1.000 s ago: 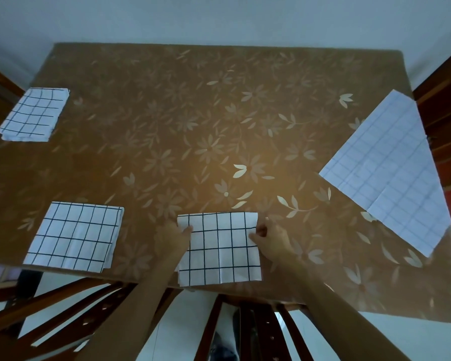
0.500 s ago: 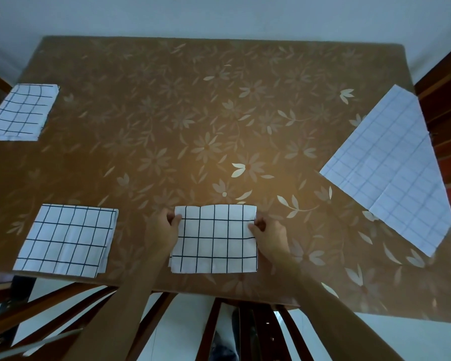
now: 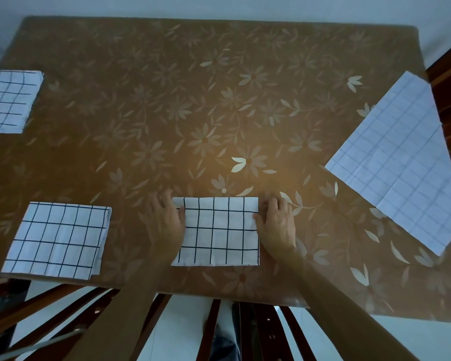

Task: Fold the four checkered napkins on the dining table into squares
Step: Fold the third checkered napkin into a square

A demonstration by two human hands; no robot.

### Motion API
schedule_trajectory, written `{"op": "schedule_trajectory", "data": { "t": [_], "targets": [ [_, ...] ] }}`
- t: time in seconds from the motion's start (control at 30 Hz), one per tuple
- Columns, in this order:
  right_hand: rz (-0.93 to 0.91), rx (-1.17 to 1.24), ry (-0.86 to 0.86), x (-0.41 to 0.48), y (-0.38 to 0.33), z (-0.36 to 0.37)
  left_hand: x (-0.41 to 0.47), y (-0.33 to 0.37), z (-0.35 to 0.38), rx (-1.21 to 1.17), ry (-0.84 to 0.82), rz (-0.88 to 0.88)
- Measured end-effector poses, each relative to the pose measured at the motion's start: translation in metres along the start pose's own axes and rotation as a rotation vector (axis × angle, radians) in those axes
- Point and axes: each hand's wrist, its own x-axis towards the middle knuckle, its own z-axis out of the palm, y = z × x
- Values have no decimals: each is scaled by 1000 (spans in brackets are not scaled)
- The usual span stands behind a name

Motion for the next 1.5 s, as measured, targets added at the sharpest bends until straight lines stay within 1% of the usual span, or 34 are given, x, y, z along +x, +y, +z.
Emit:
{"op": "schedule_trajectory", "data": {
  "t": [0.03, 0.07, 0.1, 0.13, 0.17, 0.23, 0.27, 0.37, 0.47, 0.6, 0.67, 0.7, 0.77, 0.83, 0.93, 1.03, 1.1, 1.17, 1.37, 1.43, 1.5],
  "targets": [
    [-74, -46, 59, -2, -5, 1, -4, 3, 2, 23, 42, 129],
    [-147, -88, 65, -4, -12, 3, -8, 8, 4, 33, 74, 275],
    [-221, -111, 27, -8, -18, 6, -12, 13, 9, 46, 102, 414],
    [-296, -122, -20, -11, -24, 9, -17, 18, 13, 63, 120, 515],
    [-371, -139, -65, -15, -28, 15, -21, 23, 19, 73, 116, 566],
    [-503, -221, -166, -25, -30, 31, -28, 29, 28, 55, 64, 548],
    [-537, -269, -212, -29, -27, 39, -30, 29, 31, 39, 32, 527],
    [-506, -340, -304, -33, -14, 47, -37, 18, 34, 70, -91, 522],
    [-496, -371, -287, -25, -5, 41, -31, 4, 30, 151, -199, 476],
    [-380, -359, -262, -12, 3, 28, -13, -3, 21, 198, -263, 432],
    [-363, -338, -232, -6, 1, 23, -8, -3, 14, 165, -242, 428],
    [-354, -306, -209, -2, -2, 20, -6, -2, 10, 119, -205, 423],
    [-313, -243, -164, 8, -7, 13, 0, 0, 2, 5, -135, 379],
    [-258, -208, -159, 18, -9, 8, 8, 3, -4, -13, -96, 329],
    [-240, -169, -196, 29, -2, 0, 13, 14, -12, 39, -154, 270],
    [-234, -41, -271, 27, 7, -14, 4, 24, -11, 39, -203, 313],
    [-155, 14, -296, 26, 18, -25, -4, 33, -10, -12, -210, 354],
    [-96, 0, -303, 26, 33, -36, -9, 47, -9, -42, -207, 403],
    [86, -3, -231, 25, 79, -68, -11, 99, -12, -119, -222, 508],
    [69, -63, -184, 21, 87, -70, -12, 112, -12, -76, -235, 493],
    [-41, -192, -62, 11, 88, -67, -16, 120, -9, 27, -189, 483]
  ]
}}
